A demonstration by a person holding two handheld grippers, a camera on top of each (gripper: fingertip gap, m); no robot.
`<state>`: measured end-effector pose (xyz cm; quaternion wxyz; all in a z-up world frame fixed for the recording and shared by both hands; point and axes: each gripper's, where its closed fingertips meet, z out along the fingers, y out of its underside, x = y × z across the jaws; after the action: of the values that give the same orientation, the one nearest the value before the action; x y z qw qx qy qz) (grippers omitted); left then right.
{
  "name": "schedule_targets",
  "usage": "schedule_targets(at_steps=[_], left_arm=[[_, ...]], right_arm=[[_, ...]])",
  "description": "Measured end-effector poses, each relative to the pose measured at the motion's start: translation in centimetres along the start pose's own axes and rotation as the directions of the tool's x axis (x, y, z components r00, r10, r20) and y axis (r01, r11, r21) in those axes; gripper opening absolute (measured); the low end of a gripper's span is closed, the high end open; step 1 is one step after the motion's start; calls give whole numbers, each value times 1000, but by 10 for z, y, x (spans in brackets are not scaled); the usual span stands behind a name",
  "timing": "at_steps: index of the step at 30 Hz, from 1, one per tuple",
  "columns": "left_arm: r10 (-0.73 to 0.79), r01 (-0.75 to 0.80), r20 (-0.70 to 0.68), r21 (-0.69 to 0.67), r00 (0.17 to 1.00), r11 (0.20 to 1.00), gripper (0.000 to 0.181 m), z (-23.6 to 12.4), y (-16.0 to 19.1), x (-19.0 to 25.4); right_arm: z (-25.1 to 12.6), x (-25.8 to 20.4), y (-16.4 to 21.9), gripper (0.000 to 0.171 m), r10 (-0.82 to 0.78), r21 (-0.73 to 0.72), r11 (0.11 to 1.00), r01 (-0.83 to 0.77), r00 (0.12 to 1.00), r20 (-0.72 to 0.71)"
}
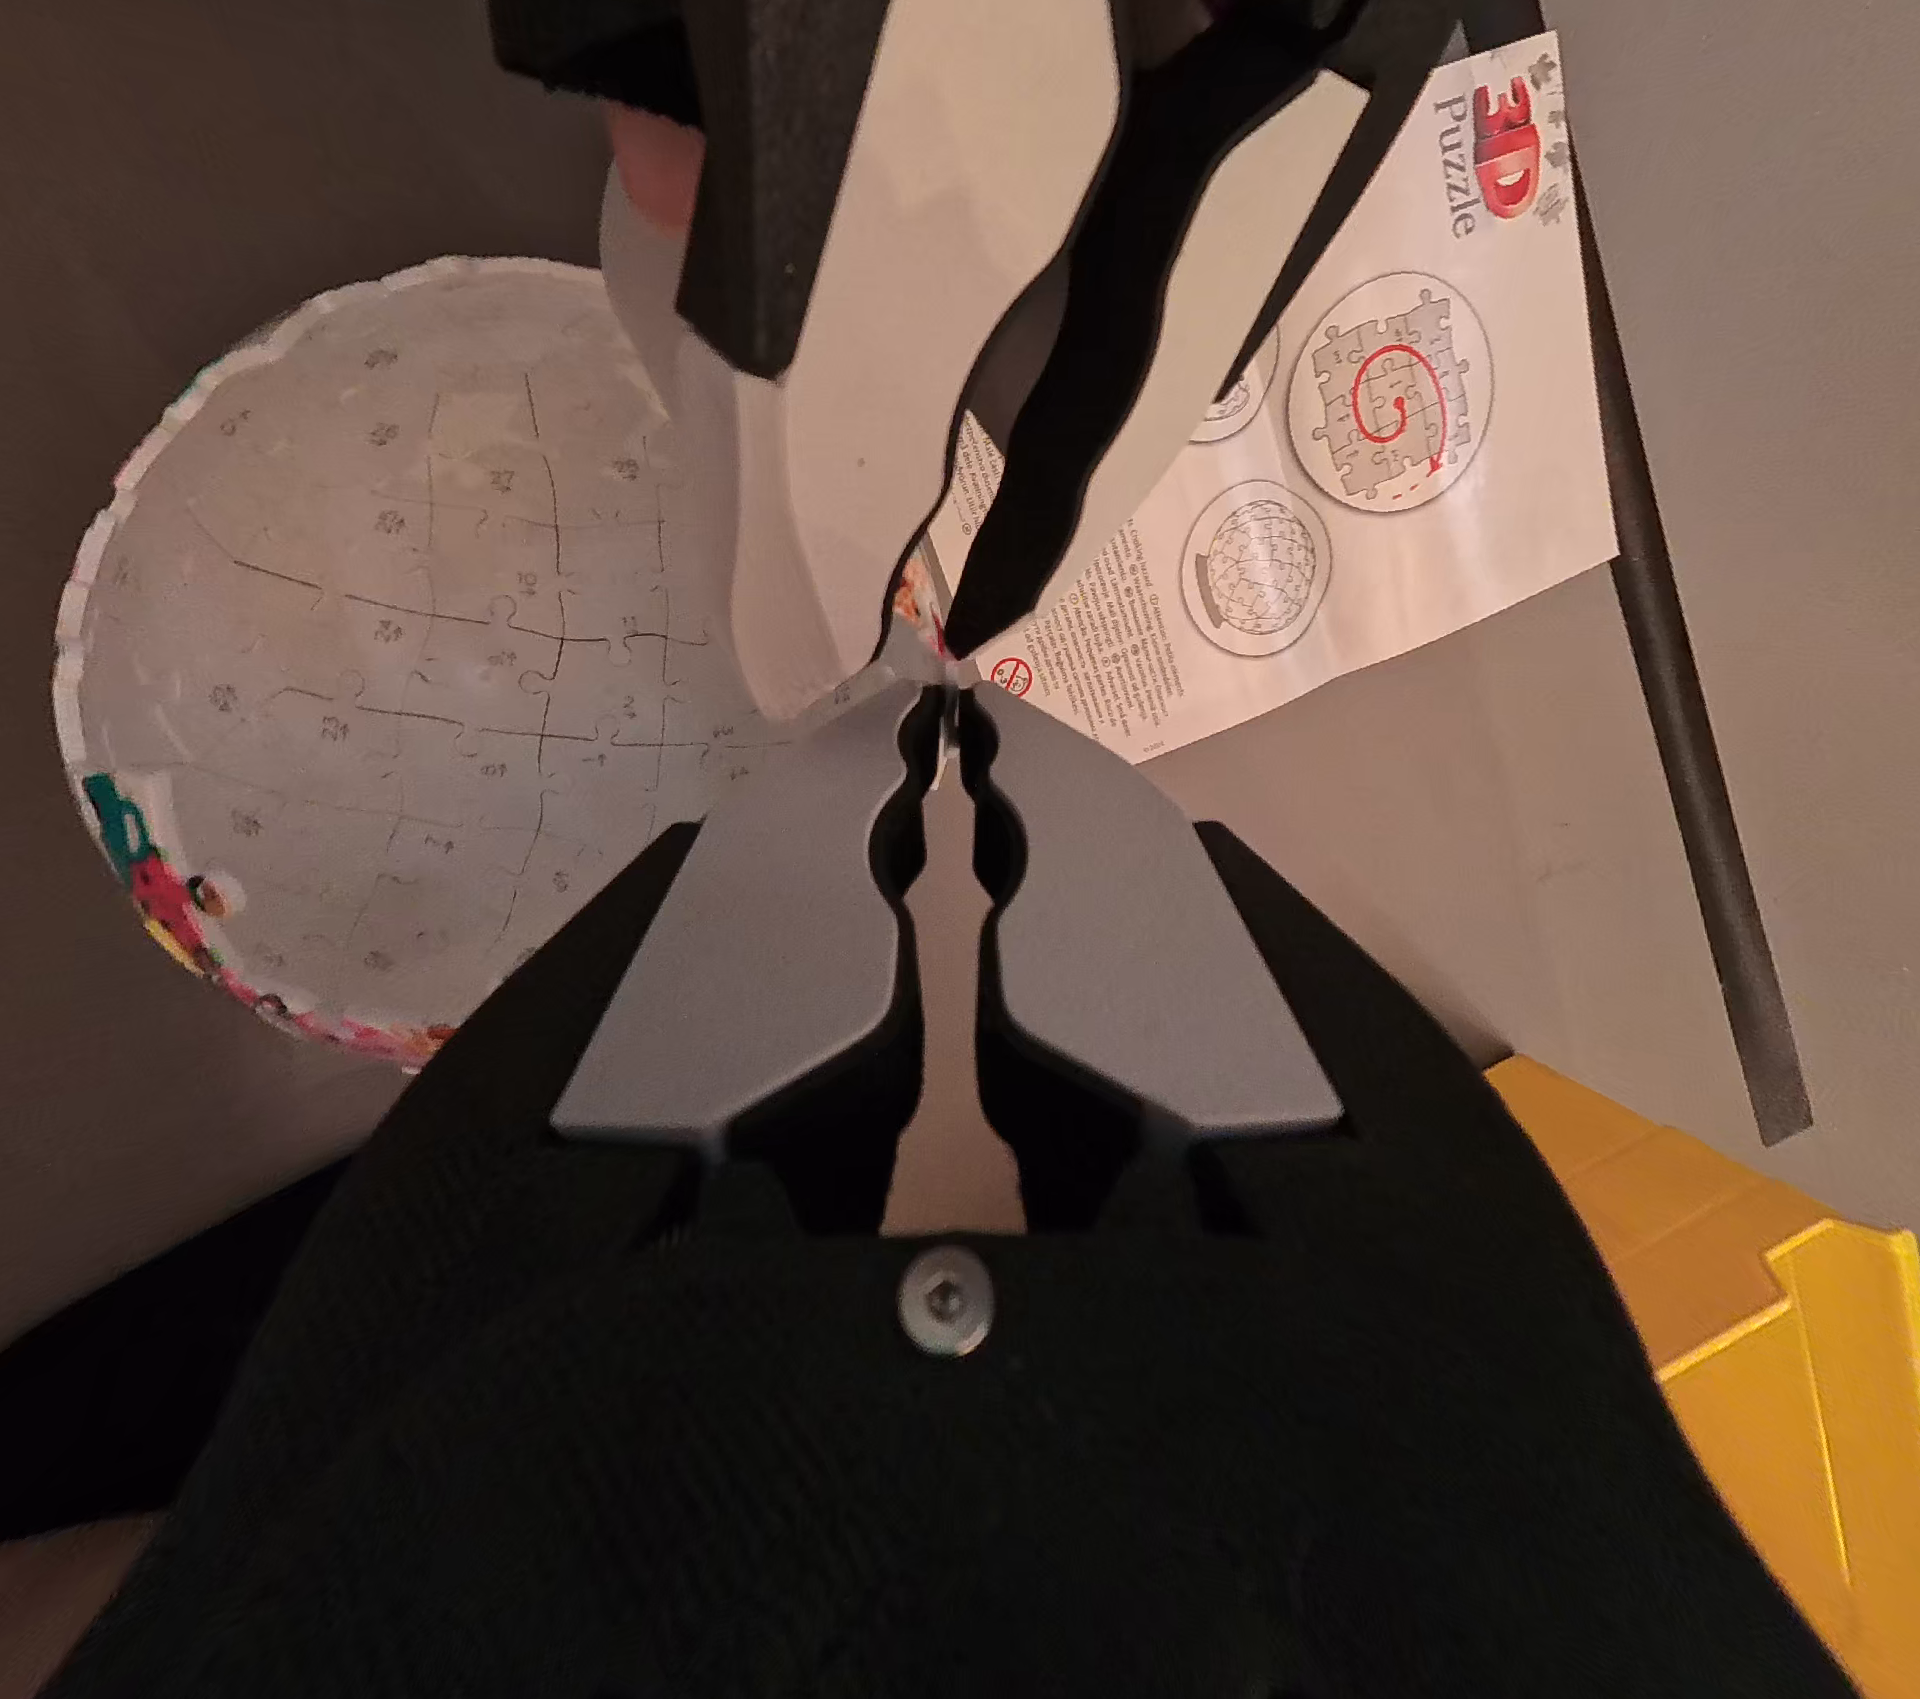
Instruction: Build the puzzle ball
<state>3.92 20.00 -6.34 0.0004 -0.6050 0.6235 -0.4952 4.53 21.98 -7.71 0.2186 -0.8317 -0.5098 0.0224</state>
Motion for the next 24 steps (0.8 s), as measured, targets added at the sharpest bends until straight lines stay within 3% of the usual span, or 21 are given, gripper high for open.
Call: schedule_targets(at_steps=[24], left_arm=[[24, -23, 27, -27, 999, 999, 43, -7, 5, 3]], right_arm=[[-1, 0, 1, 4, 10, 6, 1000, -10, 1000, 9]])
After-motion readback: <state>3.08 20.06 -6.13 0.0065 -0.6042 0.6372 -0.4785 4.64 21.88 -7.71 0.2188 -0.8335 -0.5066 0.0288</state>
